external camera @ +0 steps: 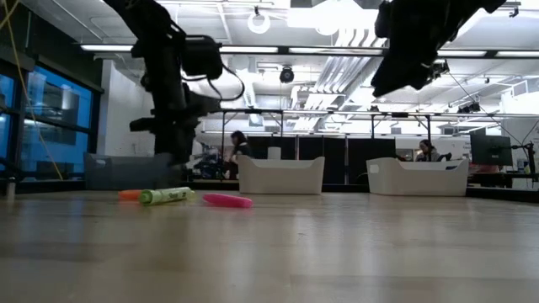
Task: Pick & Place Markers
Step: Put the black marker pen into the right white bin
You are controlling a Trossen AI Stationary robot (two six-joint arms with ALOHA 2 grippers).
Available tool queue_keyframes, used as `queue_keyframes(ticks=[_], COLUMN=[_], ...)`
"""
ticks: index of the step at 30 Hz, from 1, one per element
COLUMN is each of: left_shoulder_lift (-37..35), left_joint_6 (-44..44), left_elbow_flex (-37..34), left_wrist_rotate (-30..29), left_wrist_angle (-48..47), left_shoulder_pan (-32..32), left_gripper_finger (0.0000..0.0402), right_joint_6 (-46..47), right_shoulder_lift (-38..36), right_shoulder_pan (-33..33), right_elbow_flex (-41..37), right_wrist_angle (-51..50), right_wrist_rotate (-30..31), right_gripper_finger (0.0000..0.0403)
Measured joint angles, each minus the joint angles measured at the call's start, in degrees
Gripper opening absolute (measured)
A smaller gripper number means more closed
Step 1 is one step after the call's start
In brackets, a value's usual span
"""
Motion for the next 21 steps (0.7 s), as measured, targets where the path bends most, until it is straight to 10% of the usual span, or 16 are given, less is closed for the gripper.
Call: queue_keyframes(ticks=[21], left_shoulder_lift=[-7.56], left_joint_6=[12.93], left_elbow_flex=[0.10], left_wrist_rotate=[10.53], left_wrist_angle=[34.20], left_shoulder_pan=[-3.83], left_gripper_finger=[0.0041], right_joint_6=[-4.36], right_shoulder_lift=[7.26], right_shoulder_pan=[-8.13], right_elbow_flex=[0.00], right_wrist_angle=[25.82], right_wrist_rotate=[-14.78], right_gripper_finger=[0.0170])
